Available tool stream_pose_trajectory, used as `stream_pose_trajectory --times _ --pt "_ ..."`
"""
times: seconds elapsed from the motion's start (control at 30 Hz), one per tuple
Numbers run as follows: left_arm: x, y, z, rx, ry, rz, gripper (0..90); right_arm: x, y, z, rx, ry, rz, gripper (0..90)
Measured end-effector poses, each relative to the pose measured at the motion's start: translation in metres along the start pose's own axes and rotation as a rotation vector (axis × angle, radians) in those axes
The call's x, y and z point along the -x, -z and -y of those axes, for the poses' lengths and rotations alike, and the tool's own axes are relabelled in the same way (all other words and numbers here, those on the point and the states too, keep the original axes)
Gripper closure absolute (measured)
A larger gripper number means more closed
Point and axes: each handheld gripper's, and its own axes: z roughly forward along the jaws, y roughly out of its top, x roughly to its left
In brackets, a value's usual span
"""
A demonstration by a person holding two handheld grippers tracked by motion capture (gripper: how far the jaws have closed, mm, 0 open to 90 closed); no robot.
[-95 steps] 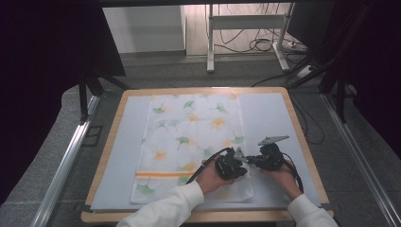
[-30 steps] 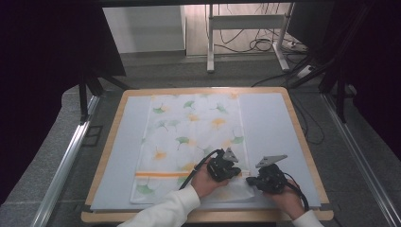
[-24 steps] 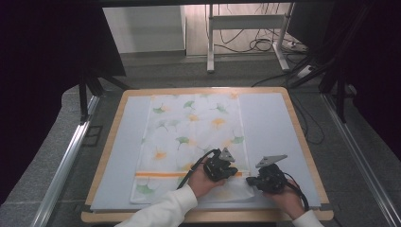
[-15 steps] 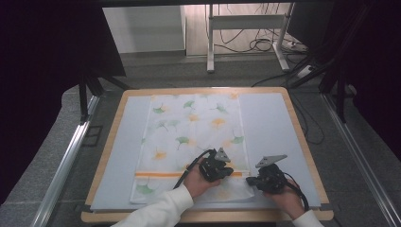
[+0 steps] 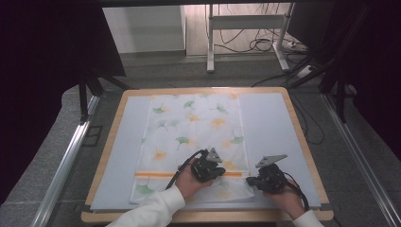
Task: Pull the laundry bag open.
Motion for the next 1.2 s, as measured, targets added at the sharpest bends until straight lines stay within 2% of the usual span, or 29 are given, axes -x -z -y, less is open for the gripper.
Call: stream_pose_trajectory --times 0.37,0.7,0.9,1.2 --pt "-0.006 0.012 0.011 -0.015 0.002 -0.015 90.0 0.001 0.0 0.0 0.001 -0.002 -0.005 90.0" --pt "-0.016 0.029 0.029 -0.015 0.022 -0.031 90.0 0.001 0.0 0.0 0.0 -0.001 -0.008 90.0" --pt "-0.017 0.036 0.036 -0.017 0.02 -0.044 90.0 0.001 0.0 0.0 -0.001 0.0 -0.007 90.0" --pt "-0.026 0.048 0.05 -0.011 0.047 -0.057 90.0 0.001 0.0 0.0 -0.001 0.002 -0.009 90.0"
